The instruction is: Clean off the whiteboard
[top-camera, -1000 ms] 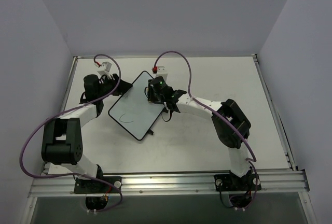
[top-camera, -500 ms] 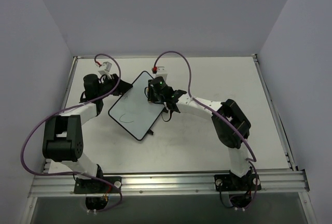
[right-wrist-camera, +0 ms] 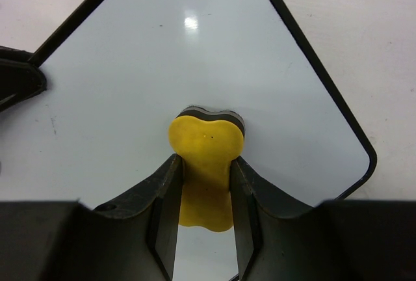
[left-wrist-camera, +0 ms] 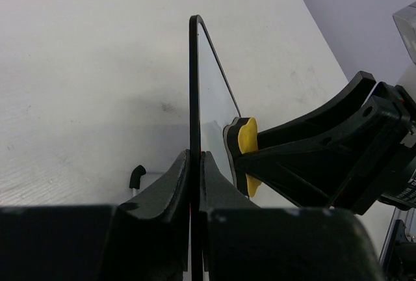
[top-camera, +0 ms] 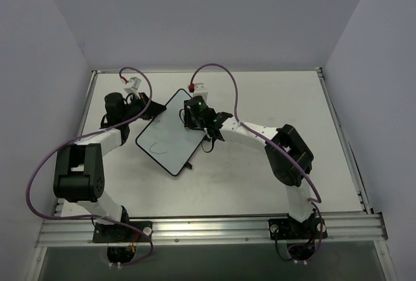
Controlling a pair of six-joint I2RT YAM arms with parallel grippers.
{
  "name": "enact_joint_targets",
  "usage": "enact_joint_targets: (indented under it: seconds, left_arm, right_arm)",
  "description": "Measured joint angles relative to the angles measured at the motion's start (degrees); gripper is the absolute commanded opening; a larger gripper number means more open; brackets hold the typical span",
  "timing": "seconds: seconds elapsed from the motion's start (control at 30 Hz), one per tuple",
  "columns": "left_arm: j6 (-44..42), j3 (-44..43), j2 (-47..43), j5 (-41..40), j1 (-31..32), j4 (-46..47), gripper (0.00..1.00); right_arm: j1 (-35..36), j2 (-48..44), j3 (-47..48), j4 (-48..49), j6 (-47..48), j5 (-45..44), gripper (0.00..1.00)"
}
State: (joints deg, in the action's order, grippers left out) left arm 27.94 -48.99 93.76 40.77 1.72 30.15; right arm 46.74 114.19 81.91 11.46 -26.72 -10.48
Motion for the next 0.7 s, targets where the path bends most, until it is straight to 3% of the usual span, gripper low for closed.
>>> enact_joint_targets:
  seconds: [0.7]
  left_arm:
    - [0.02,0.00,0.00,0.02,-0.28,0.07,0.02]
  right_arm:
    - [8.59,3.34,9.44,-1.49,2.86,2.47,0.00]
